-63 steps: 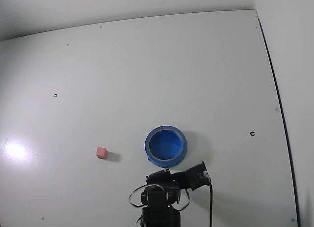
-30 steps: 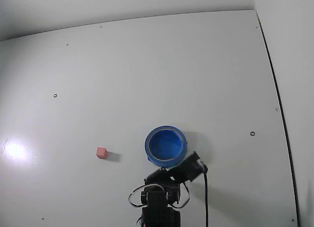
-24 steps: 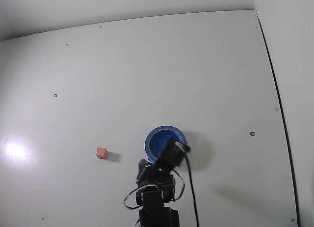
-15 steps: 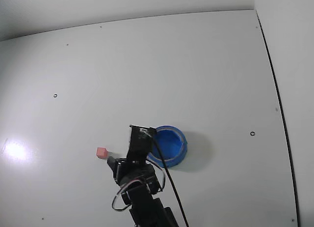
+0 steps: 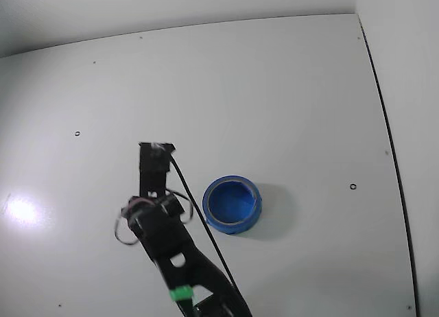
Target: Grasp a block and put it in the bin.
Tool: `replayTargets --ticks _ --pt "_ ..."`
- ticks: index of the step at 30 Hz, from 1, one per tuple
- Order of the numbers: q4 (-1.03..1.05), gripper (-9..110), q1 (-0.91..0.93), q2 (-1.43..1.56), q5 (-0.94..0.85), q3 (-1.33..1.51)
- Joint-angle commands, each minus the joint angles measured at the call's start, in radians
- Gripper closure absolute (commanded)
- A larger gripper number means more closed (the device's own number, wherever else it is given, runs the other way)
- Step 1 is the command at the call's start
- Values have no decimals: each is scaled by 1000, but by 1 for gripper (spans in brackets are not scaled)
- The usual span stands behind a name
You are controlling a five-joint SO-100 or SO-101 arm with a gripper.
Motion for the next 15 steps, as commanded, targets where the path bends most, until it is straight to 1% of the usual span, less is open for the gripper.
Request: replayTargets --ticks 1,15 --pt "-8 73 -8 -152 -5 -232" --pt "-11 74 -8 -474 -2 -347"
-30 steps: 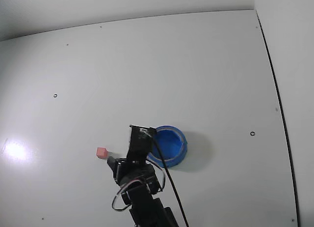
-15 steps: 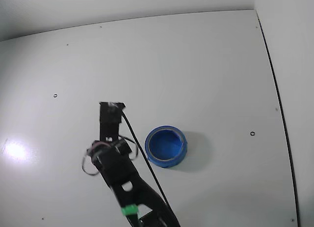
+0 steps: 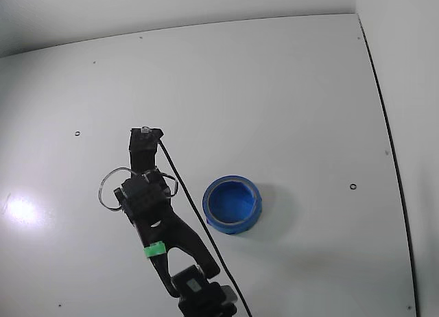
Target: Grasp a block and put it in the bin.
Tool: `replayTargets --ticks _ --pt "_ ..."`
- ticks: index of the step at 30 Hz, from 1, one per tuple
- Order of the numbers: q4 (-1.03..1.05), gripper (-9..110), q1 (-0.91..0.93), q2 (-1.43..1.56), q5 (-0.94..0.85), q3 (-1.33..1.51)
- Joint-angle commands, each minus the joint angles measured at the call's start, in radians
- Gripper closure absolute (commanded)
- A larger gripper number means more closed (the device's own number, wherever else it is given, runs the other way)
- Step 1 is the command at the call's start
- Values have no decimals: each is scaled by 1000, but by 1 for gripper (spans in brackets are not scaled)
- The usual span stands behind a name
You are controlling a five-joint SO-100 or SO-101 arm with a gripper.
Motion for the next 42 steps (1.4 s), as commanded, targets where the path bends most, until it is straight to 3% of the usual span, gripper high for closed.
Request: replayTargets --ticks 1,25,42 --pt "-11 74 -8 -44 -2 -109" --pt "-9 74 -66 -379 2 -333" --pt "-181 74 -87 -397 3 -308"
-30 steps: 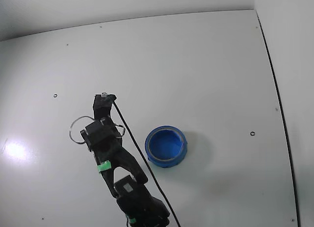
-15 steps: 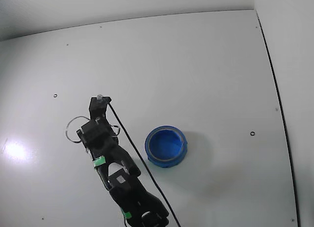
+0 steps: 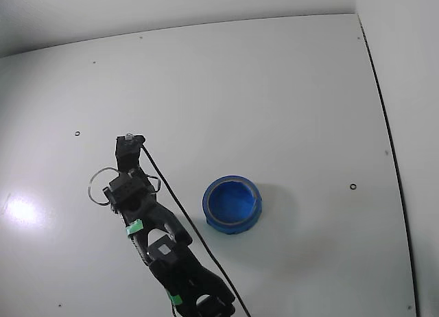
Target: Grasp a block and put it in the bin.
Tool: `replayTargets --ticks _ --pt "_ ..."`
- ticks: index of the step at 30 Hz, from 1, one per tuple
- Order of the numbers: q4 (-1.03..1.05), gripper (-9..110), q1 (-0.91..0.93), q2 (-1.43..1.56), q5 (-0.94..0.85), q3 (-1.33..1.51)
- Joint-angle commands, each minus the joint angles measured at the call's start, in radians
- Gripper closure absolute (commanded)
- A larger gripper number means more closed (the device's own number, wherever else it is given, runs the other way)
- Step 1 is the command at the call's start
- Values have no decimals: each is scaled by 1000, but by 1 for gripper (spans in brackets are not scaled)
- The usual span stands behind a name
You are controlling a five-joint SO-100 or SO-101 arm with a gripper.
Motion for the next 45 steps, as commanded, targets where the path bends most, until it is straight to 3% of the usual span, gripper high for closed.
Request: replayTargets --ticks 1,7,12,18,24,29,37,45 --pt "-18 74 -6 46 3 -58" --pt "-18 79 -2 38 2 -57" --pt "-18 103 -3 37 2 -57" --pt "-18 101 0 48 26 -55" --pt "-18 102 21 167 207 -35" --pt "-29 101 163 449 284 118" --pt "-31 101 468 893 166 413" --pt "-32 101 747 968 46 572"
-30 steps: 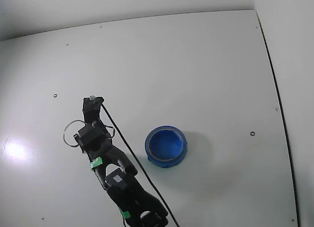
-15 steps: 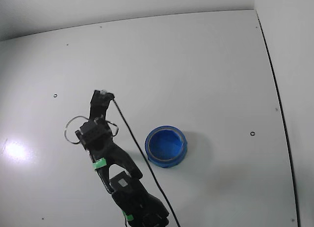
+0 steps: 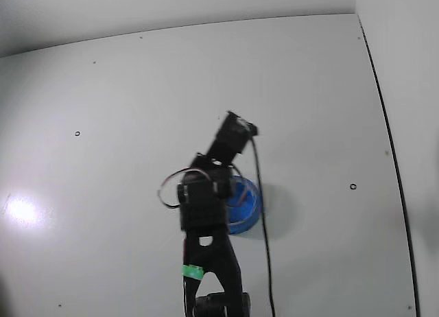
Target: Grasp a block and put it in the bin.
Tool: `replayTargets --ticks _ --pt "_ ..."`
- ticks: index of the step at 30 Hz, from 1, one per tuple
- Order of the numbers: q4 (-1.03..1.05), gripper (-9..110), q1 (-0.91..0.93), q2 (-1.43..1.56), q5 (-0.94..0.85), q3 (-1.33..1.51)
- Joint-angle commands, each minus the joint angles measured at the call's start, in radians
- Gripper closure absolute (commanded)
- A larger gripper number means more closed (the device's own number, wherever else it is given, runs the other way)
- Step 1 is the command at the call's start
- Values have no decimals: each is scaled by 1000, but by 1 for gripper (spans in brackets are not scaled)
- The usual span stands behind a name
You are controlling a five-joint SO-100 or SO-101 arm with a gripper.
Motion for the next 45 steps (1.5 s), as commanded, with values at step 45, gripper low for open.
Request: replayTargets --ticks 45 --pt "-264 99 80 150 215 268"
